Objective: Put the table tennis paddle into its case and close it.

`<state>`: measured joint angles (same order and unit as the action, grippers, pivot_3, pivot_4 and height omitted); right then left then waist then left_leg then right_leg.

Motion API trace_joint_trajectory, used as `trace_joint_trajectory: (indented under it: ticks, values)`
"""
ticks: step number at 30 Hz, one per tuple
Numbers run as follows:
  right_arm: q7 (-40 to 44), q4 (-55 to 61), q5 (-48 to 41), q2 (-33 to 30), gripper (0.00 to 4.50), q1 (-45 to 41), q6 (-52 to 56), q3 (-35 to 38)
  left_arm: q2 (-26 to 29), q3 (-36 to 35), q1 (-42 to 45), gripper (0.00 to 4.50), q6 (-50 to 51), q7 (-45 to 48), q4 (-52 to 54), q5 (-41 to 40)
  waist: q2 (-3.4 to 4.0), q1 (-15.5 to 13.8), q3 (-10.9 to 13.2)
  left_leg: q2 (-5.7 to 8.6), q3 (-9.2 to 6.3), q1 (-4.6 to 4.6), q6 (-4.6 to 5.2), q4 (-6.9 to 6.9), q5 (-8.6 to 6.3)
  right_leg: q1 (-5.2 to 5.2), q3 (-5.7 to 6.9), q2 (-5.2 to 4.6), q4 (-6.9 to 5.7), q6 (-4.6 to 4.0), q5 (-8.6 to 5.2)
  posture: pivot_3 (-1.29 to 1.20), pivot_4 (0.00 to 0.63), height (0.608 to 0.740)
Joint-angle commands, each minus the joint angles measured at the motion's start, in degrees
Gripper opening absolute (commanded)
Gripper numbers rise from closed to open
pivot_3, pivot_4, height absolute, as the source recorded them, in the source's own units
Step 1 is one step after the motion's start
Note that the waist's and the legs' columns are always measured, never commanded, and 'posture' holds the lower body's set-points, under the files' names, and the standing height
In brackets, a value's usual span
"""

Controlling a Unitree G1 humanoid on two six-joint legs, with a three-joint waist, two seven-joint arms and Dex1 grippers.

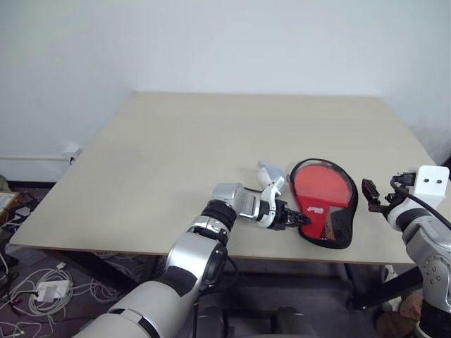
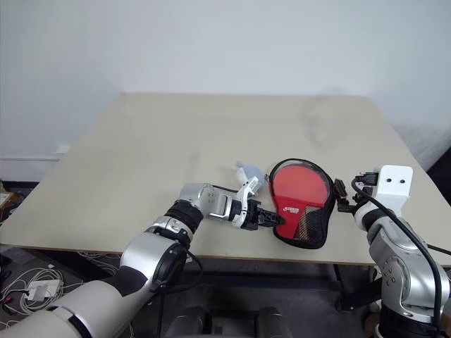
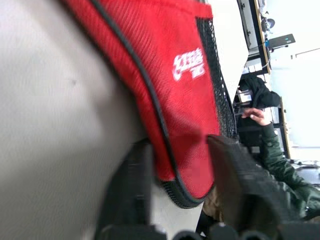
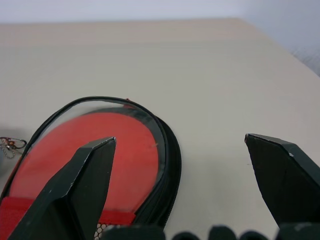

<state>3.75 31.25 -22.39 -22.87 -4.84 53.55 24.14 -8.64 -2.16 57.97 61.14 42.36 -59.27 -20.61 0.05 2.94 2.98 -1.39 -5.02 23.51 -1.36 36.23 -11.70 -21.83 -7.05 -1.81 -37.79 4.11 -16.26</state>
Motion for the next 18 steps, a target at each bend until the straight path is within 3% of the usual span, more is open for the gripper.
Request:
trace_joint_trajectory:
  ticks: [1, 10, 15, 18]
  values:
    - [-0.8, 2.0, 0.3, 0.0, 4.5, -0.8, -0.7, 1.6, -7.3, -2.3, 2.5, 0.07, -1.2, -1.5, 0.1, -2.4, 0.0, 0.0, 0.0, 0.0, 0.0, 0.0, 0.0, 0.0, 0.0, 0.0, 0.0, 0.0, 0.0, 0.0, 0.0, 0.0, 0.0, 0.74]
    - [-1.6, 2.5, 0.8, 0.8, 4.5, -0.3, -1.1, 1.4, -3.9, -7.0, 4.7, 0.02, 1.2, -6.5, -2.4, -5.2, 0.0, 0.0, 0.0, 0.0, 0.0, -0.01, 0.0, 0.02, 0.0, 0.01, 0.0, 0.0, 0.0, 0.0, 0.0, 0.0, 0.0, 0.74]
    - [-1.7, 2.7, 0.8, 1.0, 4.5, -0.7, -0.9, 1.3, 1.9, -5.7, 5.4, 0.02, 6.3, -1.7, 0.4, -5.0, 0.0, 0.0, 0.0, 0.01, 0.01, 0.02, -0.01, 0.0, 0.0, -0.02, 0.0, 0.0, 0.0, 0.0, 0.0, 0.0, 0.0, 0.74]
    - [-1.7, 2.5, 1.0, 0.9, 4.5, -0.9, -0.8, 1.0, 7.1, 0.8, 5.0, 0.02, 13.3, 6.4, 5.9, -4.9, 0.05, 0.4, 0.0, 0.0, 0.03, 0.0, -0.01, -0.1, 0.01, -0.1, -0.03, 0.01, -0.03, 0.0, 0.0, 0.0, 0.0, 0.74]
